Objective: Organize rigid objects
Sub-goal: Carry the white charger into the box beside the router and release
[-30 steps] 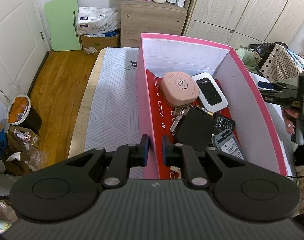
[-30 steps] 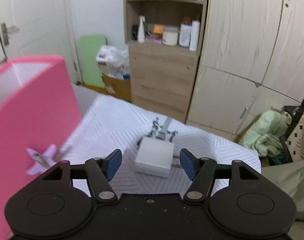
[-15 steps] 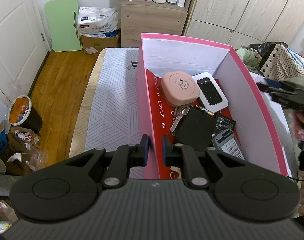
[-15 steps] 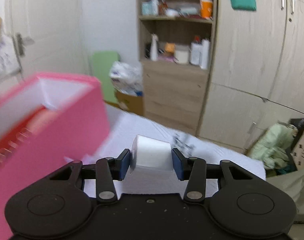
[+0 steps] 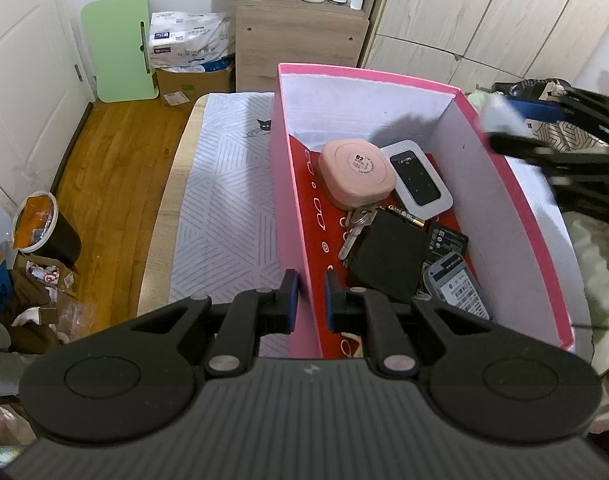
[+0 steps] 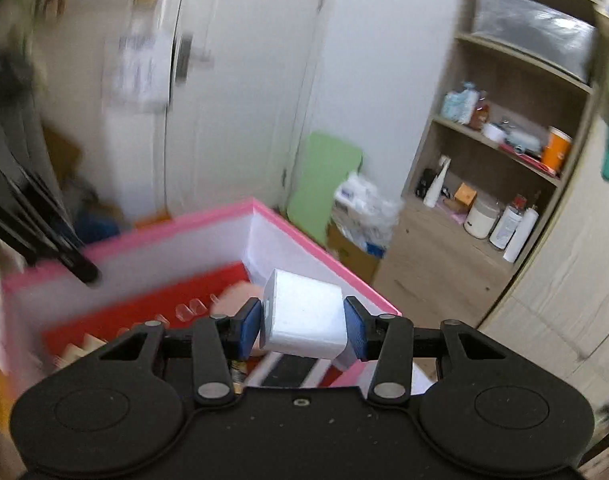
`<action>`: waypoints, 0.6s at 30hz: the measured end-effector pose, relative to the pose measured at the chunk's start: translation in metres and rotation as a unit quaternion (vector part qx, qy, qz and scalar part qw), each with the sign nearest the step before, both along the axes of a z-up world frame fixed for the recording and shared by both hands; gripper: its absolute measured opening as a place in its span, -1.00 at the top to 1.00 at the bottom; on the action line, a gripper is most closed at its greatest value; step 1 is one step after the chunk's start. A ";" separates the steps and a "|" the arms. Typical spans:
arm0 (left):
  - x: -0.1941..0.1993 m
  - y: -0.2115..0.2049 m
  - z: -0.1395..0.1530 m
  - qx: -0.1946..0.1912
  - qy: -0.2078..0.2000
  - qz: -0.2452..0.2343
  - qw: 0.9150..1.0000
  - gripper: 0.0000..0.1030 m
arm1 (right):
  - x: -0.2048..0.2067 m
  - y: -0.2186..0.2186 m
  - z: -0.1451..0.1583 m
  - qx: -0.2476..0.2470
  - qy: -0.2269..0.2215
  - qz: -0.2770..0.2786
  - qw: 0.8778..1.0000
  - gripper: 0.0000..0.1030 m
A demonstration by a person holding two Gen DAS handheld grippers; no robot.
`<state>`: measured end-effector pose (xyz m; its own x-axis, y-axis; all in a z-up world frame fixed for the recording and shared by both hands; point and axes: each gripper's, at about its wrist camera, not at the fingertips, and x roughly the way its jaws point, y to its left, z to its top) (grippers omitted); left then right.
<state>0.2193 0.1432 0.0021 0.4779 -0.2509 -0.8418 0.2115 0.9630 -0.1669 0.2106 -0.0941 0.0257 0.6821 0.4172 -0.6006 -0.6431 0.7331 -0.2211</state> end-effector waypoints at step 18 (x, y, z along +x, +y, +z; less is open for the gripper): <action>-0.002 0.000 0.000 -0.002 -0.002 -0.006 1.000 0.79 | 0.041 0.047 -0.033 -0.135 0.021 0.060 0.989 -0.23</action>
<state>0.2169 0.1429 0.0022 0.4776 -0.2591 -0.8395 0.2234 0.9599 -0.1692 0.2517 -0.0469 -0.0075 0.6095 0.3135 -0.7282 -0.7344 0.5693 -0.3696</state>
